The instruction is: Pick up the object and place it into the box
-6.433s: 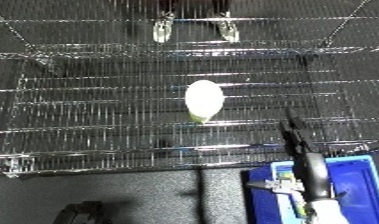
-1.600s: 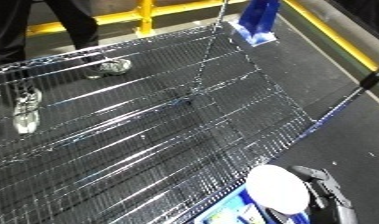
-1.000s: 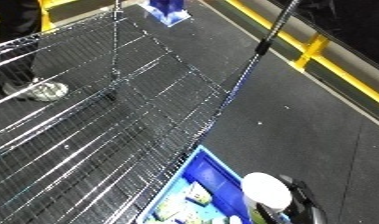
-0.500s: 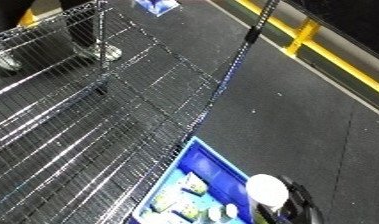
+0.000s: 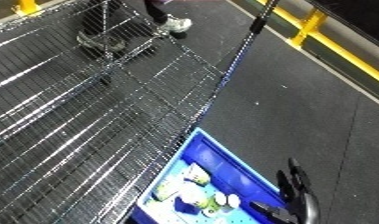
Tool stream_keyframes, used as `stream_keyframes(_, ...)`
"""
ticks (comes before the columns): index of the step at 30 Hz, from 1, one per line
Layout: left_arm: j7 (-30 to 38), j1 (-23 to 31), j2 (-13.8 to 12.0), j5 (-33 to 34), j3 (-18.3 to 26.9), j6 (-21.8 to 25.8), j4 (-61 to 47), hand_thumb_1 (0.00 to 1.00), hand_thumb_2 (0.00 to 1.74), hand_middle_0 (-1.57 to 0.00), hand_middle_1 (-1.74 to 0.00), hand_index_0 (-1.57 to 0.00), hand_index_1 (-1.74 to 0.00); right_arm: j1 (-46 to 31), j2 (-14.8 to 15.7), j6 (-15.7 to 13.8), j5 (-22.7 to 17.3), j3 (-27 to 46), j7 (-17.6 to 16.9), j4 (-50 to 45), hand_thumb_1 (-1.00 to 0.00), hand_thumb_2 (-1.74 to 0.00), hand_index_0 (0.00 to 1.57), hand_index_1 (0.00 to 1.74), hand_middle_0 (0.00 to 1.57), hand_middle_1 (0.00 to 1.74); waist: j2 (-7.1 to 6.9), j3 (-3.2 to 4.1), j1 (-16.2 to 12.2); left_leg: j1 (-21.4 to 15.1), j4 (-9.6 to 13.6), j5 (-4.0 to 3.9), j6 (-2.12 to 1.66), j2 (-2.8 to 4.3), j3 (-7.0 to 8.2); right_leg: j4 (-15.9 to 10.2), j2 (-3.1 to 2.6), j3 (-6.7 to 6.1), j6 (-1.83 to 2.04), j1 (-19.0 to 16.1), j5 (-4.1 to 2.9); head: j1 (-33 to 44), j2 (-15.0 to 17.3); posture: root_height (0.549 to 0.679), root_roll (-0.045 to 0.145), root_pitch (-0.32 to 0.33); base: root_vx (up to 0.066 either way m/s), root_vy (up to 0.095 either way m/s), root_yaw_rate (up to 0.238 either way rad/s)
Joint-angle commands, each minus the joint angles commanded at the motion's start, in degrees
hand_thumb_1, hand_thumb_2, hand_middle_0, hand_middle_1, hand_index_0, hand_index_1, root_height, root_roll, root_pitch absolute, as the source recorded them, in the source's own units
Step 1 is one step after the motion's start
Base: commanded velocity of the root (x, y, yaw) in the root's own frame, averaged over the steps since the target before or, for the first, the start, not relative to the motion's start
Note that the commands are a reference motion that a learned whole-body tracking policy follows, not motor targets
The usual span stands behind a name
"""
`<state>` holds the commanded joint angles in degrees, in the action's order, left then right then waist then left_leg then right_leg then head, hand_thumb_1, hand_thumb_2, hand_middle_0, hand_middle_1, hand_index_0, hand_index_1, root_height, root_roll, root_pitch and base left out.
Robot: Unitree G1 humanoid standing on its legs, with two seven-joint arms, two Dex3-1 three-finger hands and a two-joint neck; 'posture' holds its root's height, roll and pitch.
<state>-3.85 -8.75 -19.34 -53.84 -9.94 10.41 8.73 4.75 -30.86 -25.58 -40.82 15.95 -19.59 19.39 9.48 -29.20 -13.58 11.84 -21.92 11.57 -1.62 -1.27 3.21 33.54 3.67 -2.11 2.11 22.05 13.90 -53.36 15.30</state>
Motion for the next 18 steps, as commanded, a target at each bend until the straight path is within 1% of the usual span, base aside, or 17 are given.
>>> stream_keyframes(2,0.35,-0.11,0.12,0.27,-0.07,-0.01,-0.17,1.00,1.74,-1.57,-1.74,-1.57,-1.74,0.26,0.29,0.13,1.38,-0.63,0.32,-2.00,0.00,0.00,0.00,0.00,0.00,0.00,-0.33,-0.07,0.38,0.16,0.07,-0.19,0.06,-0.07,-0.35,0.31,-0.09,0.20,-0.09,0.00,0.17,1.54,-0.23,0.661,0.085,0.076,-0.011,-0.037,0.127)
stream_keyframes(5,0.53,-0.23,0.37,0.72,-0.04,-0.23,-0.44,1.00,1.74,-1.57,-1.74,-1.57,-1.74,0.83,0.46,0.92,4.60,-1.71,0.99,-5.47,0.00,0.00,0.00,0.00,0.00,0.00,-0.77,-0.14,1.07,0.38,0.18,-0.50,0.04,-0.28,-0.94,0.51,-0.03,0.56,-0.23,-0.16,0.33,2.85,0.14,0.661,0.086,0.075,-0.017,-0.030,0.152)
stream_keyframes(10,0.42,-0.29,0.81,1.33,0.13,-0.57,-0.48,1.00,1.74,-1.57,-1.74,-1.57,-1.74,2.15,0.73,2.26,9.85,-4.32,1.13,-11.60,0.00,0.00,0.00,0.00,0.00,0.00,-1.49,-0.04,2.35,0.49,0.63,-1.11,0.00,-0.39,-1.89,0.76,-0.12,0.89,-0.41,-0.54,0.63,6.01,1.66,0.661,0.086,0.071,-0.007,-0.029,0.152)
stream_keyframes(14,-0.37,-0.09,1.04,1.97,0.24,-0.91,-0.09,1.00,1.74,-1.57,-1.74,-1.57,-1.74,3.21,1.35,3.04,11.88,-5.75,1.74,-15.25,0.00,0.00,0.00,0.00,0.00,0.00,-2.28,0.18,3.61,0.65,0.63,-1.37,-0.06,-0.37,-2.79,0.87,-0.03,1.21,-0.47,-1.08,0.85,8.27,2.93,0.661,0.085,0.065,0.009,-0.053,0.172)
stream_keyframes(18,-0.63,-0.24,0.97,2.53,0.16,-1.56,0.00,1.00,1.74,-1.57,-1.74,-1.57,-1.74,4.59,1.98,3.79,13.52,-7.27,1.76,-17.19,0.00,0.00,0.00,0.00,0.00,0.00,-3.22,0.40,4.98,0.79,0.27,-1.35,-0.07,-0.30,-3.65,0.88,0.10,1.67,-0.55,-1.71,0.96,11.02,4.03,0.661,0.084,0.057,0.013,-0.061,0.140)
